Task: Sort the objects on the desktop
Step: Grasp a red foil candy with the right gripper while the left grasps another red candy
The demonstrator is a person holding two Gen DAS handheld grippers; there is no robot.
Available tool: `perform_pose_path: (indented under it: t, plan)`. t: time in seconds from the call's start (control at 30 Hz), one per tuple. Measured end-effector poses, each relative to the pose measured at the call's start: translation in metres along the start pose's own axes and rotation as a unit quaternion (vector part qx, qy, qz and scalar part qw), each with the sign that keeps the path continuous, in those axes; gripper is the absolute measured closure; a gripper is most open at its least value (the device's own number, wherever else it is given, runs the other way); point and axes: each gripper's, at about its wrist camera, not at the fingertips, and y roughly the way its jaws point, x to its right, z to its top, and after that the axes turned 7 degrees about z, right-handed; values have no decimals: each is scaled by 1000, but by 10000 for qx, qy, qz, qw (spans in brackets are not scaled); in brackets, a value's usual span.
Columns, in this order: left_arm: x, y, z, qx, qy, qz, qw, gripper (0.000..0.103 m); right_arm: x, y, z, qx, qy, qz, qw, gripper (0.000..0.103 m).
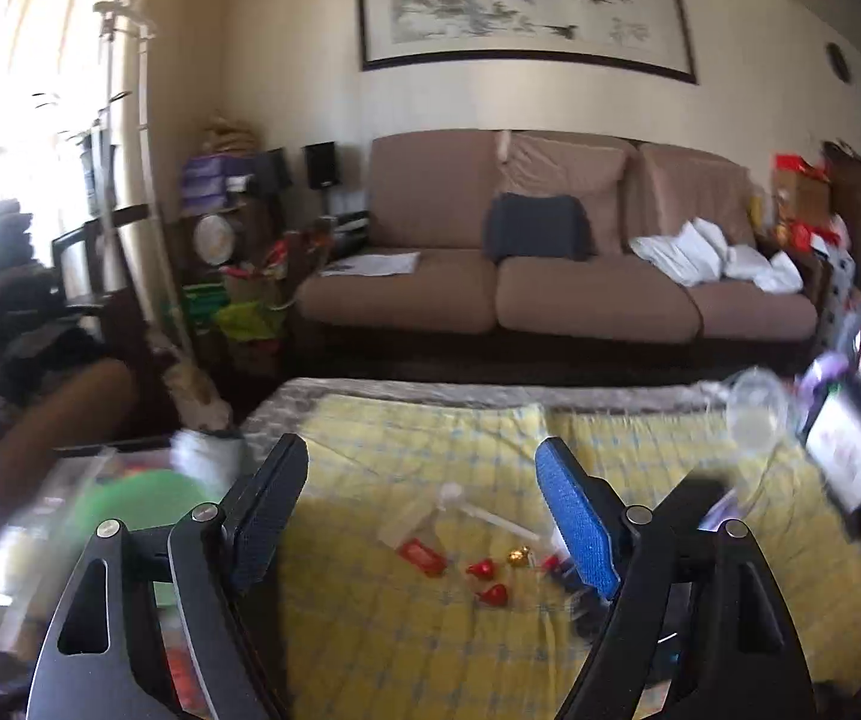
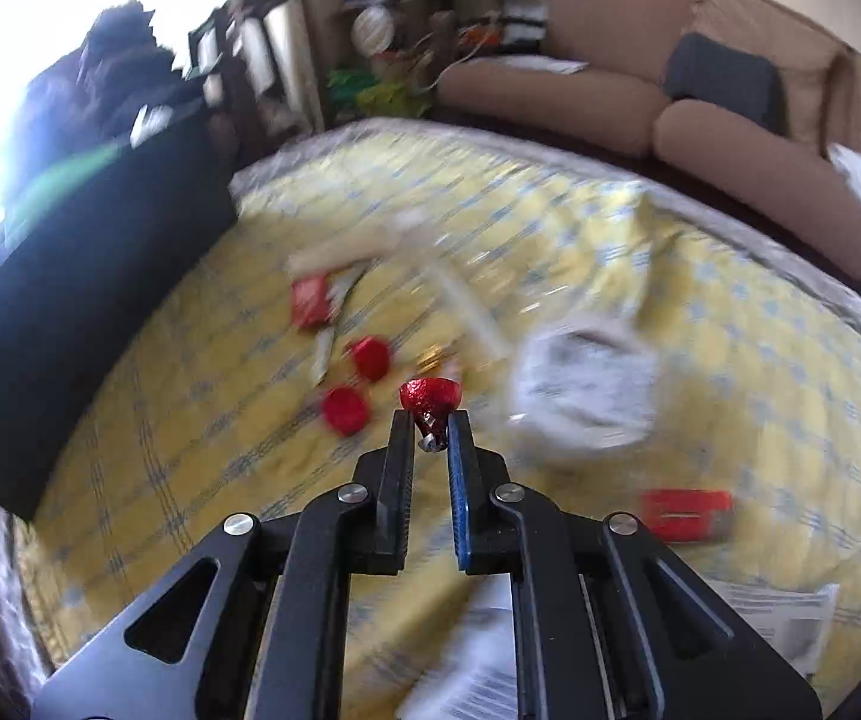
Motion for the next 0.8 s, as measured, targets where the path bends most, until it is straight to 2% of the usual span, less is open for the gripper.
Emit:
perform_pose_path:
  t: [0.03, 0.1, 0.13, 0.17, 0.23, 0.33, 0.43, 0.5, 0.53, 0.63, 0.8]
  plan:
    - [4, 15, -13, -148, -21, -73, 9999, 22, 4, -11, 2, 173, 83, -126, 9997, 92]
    - [12, 52, -41, -855, -87, -291, 9959, 29, 15, -30, 9, 415, 162, -310, 9985, 92]
    - [16, 72, -57, -1272, -102, -371, 9911, 38, 21, -39, 11, 482, 200, -352, 9980, 92]
    - [18, 85, -64, -1522, -135, -395, 9875, 45, 29, -46, 13, 556, 278, -409, 9972, 92]
    - [23, 112, -84, -1980, -244, -493, 9787, 49, 41, -57, 14, 638, 460, -423, 9960, 92]
    - [32, 131, -96, -2078, -263, -437, 9768, 56, 56, -66, 16, 758, 697, -353, 9941, 92]
    - [40, 140, -96, -2089, -305, -614, 9755, 58, 66, -61, 14, 699, 828, -370, 9934, 92]
    - [46, 142, -100, -2111, -327, -706, 9744, 75, 71, -55, 11, 611, 884, -383, 9935, 92]
    - [48, 143, -101, -2168, -314, -786, 9725, 95, 73, -54, 9, 593, 913, -381, 9933, 92]
    - [50, 147, -101, -2119, -221, -873, 9731, 95, 74, -54, 7, 591, 957, -367, 9930, 92]
    - [30, 120, -89, -1981, -173, -964, 9753, 96, 73, -54, 5, 606, 963, -357, 9929, 92]
